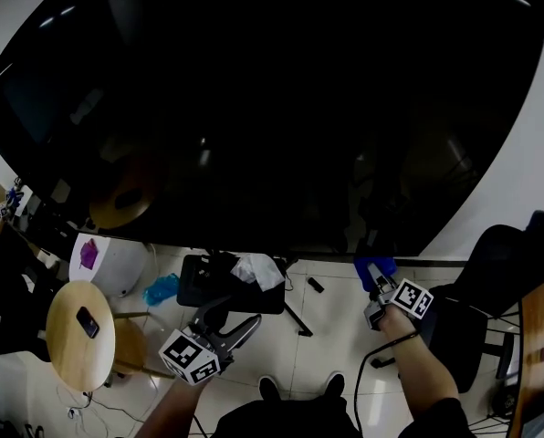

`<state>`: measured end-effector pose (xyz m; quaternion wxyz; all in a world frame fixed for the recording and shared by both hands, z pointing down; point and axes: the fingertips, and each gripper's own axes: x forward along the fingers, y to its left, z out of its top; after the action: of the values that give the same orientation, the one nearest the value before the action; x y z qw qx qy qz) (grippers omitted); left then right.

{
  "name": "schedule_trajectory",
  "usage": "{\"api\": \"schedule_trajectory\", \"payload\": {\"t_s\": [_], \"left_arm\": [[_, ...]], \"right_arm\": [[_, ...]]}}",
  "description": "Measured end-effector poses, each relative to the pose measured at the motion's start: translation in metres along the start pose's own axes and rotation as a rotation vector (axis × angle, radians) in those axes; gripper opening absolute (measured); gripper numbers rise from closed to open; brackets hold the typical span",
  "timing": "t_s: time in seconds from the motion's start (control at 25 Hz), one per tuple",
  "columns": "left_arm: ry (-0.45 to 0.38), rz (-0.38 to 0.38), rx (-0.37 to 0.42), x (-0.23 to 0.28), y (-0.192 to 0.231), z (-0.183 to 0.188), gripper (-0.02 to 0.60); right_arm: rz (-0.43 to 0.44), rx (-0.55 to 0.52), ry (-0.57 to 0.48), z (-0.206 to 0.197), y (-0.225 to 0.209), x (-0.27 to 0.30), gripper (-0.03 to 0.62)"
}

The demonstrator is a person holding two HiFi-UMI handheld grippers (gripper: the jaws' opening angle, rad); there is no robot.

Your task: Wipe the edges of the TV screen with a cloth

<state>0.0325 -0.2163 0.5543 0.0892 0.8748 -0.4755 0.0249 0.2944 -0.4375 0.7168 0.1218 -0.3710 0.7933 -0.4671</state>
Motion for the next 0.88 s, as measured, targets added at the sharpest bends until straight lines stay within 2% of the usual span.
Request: {"api": "schedule_trajectory", "payload": {"t_s": [0.16,0.48,0.6,0.88], "left_arm": [[0.021,-0.004,0.014,-0.012,0.006,-0.004,0.258],[-0.009,0.095,-0.035,-0.036,0.052,-0.005,0.258],[-0.015,0.095,-0.024,-0.036,0.062,-0.008,0.258],[-0.037,0.066,-0.044,-0.083,0.103,-0.006,0.258]], "right_arm": [[-0.007,-0.004,-0.008,-0.003,0.002,0.004,0.198],[0.049,0.016,0.073,-0.057,0.043,0.040,0.196],[0.079,0.002,0.095,-0.070,0.053,0.057,0.196],[0.049,-0.008,0.087,-0.110,0.088,0.082,0.196]]}}
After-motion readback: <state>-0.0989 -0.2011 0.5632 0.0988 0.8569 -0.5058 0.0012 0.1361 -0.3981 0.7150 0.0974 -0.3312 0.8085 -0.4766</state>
